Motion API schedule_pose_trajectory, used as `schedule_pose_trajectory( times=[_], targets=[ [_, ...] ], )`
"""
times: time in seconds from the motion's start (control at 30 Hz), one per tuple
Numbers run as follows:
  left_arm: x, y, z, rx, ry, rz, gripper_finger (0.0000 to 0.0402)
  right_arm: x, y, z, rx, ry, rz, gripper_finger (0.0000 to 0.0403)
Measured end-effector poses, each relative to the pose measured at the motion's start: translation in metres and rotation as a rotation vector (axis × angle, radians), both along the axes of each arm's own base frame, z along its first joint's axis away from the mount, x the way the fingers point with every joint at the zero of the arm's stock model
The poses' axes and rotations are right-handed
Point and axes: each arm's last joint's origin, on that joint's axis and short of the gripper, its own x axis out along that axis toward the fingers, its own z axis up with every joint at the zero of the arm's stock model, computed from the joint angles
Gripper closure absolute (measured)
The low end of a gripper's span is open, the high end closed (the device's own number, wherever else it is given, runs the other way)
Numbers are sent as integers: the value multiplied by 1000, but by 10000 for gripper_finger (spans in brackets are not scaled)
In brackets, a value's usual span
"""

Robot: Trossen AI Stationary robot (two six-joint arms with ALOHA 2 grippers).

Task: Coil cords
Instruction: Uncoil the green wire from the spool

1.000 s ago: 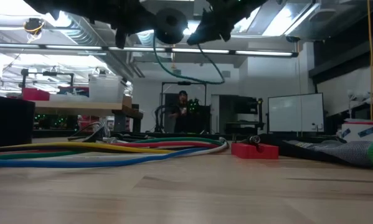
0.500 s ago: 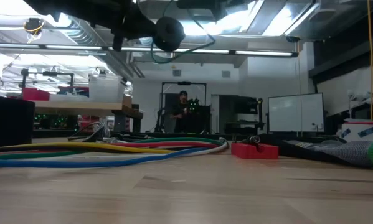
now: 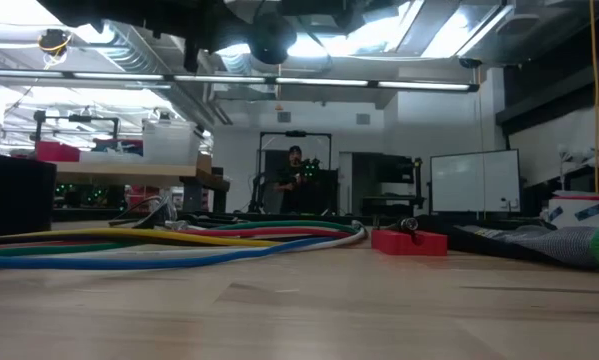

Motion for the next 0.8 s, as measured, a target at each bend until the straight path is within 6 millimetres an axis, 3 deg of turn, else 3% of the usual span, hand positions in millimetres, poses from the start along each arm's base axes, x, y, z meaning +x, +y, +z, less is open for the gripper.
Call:
schedule_pose_trajectory(
  times=[0.17, 0.43, 0.67, 0.8],
  targets=[
    [-6, -1, 6, 5, -23, -6, 401, -6, -2, -9, -41, 111, -65, 395],
    [-22, -13, 16, 1, -12, -60, 401, -18, -12, -19, -232, 269, -306, 393],
    [-34, -25, 10, -47, 100, -116, 401, -26, -25, -9, -308, 255, -423, 393],
    [-35, -32, 1, -64, 184, -175, 401, -25, -35, 6, -311, 219, -459, 395]
  ],
)
